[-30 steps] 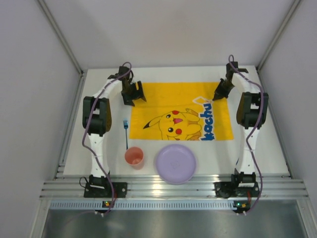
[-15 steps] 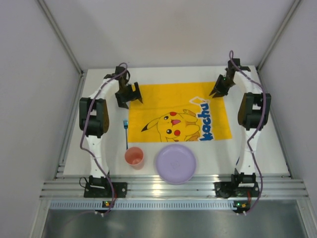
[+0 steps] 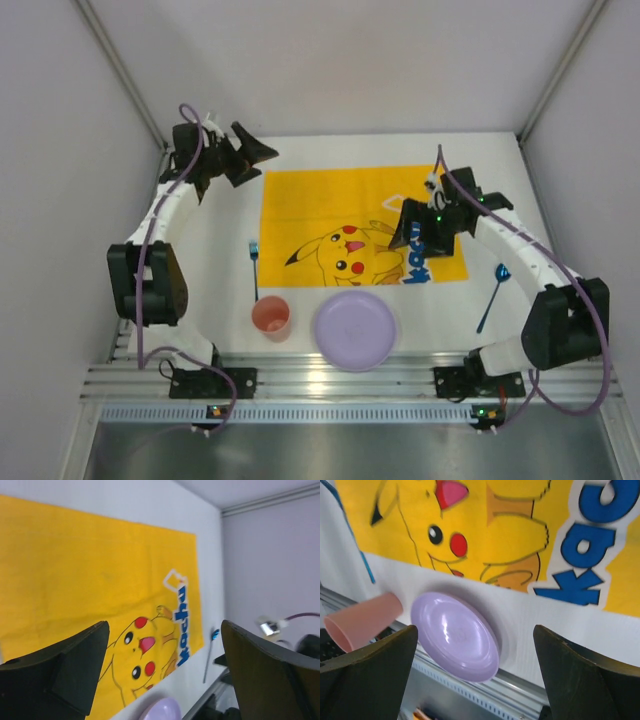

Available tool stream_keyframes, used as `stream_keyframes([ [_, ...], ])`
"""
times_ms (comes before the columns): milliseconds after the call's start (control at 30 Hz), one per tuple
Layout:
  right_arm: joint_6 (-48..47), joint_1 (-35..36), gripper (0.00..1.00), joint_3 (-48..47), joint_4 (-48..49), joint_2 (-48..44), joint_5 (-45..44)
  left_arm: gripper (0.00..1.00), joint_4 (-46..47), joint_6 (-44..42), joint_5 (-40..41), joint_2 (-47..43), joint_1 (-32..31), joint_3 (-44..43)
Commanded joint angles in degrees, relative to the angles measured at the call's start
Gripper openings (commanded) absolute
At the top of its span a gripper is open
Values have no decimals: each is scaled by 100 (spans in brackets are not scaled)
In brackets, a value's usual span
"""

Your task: Set the dinner table for one person

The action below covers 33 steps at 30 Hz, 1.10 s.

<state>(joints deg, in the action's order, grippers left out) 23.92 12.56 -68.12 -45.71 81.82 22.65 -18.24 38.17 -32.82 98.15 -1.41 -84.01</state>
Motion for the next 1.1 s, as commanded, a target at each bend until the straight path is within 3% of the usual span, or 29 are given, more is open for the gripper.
stream_keyframes([
  [0,-116,202,100,762,-253,-288,20,99,3026,2281,-2634,803,457,1330],
  [67,-177,264,100,940,-437,-438,-68,99,2546,1592,-1355,67,440,1632],
  [167,-309,361,100,1177,-535,-509,-226,99,1943,1001,-306,-700,361,1941],
  [233,-344,414,100,1362,-500,-422,-218,99,557,-139,508,-649,160,987],
  [267,-379,458,100,1415,-430,-378,-192,99,-956,-613,1879,-561,-120,513],
  [300,-388,571,100,1520,-386,-282,-174,99,-1475,-1227,2563,-429,-410,-240],
  [333,-397,642,98,1564,-264,-229,-121,99,-1768,-1338,2979,-437,-474,-422],
  [400,-388,878,97,1730,-105,-115,-77,99,-1622,-1025,2967,-638,-248,-144],
  [433,-336,958,95,1766,52,-70,-60,99,-1421,-561,2539,-717,50,110],
  [467,-310,1142,92,1784,123,17,-68,99,-262,287,516,-744,775,922],
  [500,-292,1248,91,1776,185,70,-94,99,-146,687,70,-605,939,1113],
  [533,-248,1345,90,1776,273,140,-138,99,-536,726,213,-517,958,1028],
  [600,-186,1565,86,1767,317,369,-244,98,-1782,-141,1361,-428,626,325],
  [833,77,2005,61,1951,871,809,-349,96,-2183,-715,1929,-1095,475,604],
  [1000,148,2233,33,2013,1126,1099,-481,92,-2245,-759,1858,-1500,475,947],
  [1033,156,2260,17,2004,1143,1117,-507,91,-2315,-785,1910,-1544,475,965],
  [1067,148,2295,8,1934,1144,1160,-525,90,-2368,-837,1937,-1597,475,956],
])
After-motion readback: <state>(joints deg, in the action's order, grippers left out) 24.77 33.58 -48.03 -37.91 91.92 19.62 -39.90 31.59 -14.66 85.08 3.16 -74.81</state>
